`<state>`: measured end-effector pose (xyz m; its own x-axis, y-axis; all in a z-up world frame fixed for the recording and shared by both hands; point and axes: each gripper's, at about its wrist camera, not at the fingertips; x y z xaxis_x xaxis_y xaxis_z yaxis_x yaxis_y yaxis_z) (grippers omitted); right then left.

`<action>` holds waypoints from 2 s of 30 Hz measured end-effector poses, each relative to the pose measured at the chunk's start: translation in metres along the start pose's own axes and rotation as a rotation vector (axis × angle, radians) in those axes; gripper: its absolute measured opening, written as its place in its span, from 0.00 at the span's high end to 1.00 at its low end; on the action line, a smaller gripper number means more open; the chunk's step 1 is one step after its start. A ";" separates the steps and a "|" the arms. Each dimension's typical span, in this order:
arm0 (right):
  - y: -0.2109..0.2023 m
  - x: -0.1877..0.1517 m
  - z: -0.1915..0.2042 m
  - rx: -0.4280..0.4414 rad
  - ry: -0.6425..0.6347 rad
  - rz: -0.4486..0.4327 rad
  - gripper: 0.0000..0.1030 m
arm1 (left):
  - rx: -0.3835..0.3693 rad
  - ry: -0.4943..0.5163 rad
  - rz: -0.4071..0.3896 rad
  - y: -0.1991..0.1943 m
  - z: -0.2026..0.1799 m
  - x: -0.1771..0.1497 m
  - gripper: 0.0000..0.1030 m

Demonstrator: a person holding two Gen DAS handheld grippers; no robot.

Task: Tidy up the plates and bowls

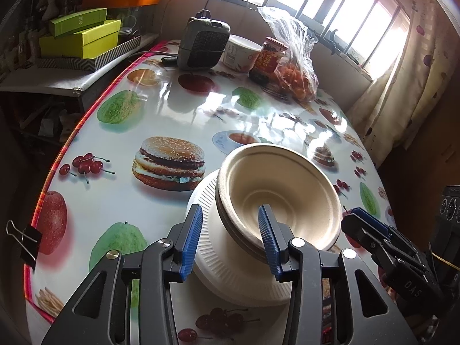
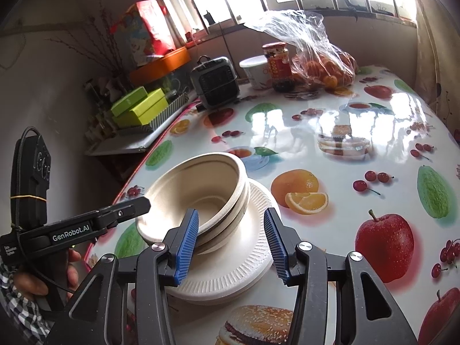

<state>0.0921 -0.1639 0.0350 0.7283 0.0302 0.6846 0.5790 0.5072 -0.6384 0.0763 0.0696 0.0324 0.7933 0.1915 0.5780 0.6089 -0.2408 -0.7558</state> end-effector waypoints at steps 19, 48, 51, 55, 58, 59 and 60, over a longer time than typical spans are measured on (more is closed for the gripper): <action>-0.027 -0.039 0.008 -0.064 -0.048 -0.048 0.50 | 0.125 0.065 -0.093 -0.030 0.012 -0.050 0.59; 0.004 -0.091 -0.001 -0.210 -0.116 0.044 0.31 | 0.225 0.146 -0.050 0.005 0.018 -0.101 0.59; 0.010 -0.093 -0.003 -0.217 -0.107 0.060 0.30 | 0.226 0.148 -0.053 0.007 0.018 -0.101 0.59; 0.012 -0.093 -0.003 -0.236 -0.112 0.059 0.27 | 0.225 0.150 -0.063 0.008 0.018 -0.102 0.51; 0.014 -0.095 -0.002 -0.243 -0.120 0.055 0.23 | 0.245 0.164 -0.068 0.011 0.015 -0.103 0.49; 0.014 -0.096 -0.001 -0.249 -0.123 0.053 0.22 | 0.250 0.171 -0.070 0.011 0.013 -0.104 0.47; 0.015 -0.096 0.000 -0.255 -0.127 0.052 0.22 | 0.253 0.175 -0.071 0.011 0.012 -0.105 0.46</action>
<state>0.0304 -0.1596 -0.0405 0.7172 0.1666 0.6767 0.6271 0.2694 -0.7309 0.0001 0.0584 -0.0402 0.7508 0.0279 0.6600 0.6598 0.0156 -0.7513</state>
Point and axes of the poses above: each gripper's, at about its wrist camera, not at the fingertips, and y roughly the way its jaws point, z to its left, x to its top, and after that the axes turned 1 degree about x, right-handed
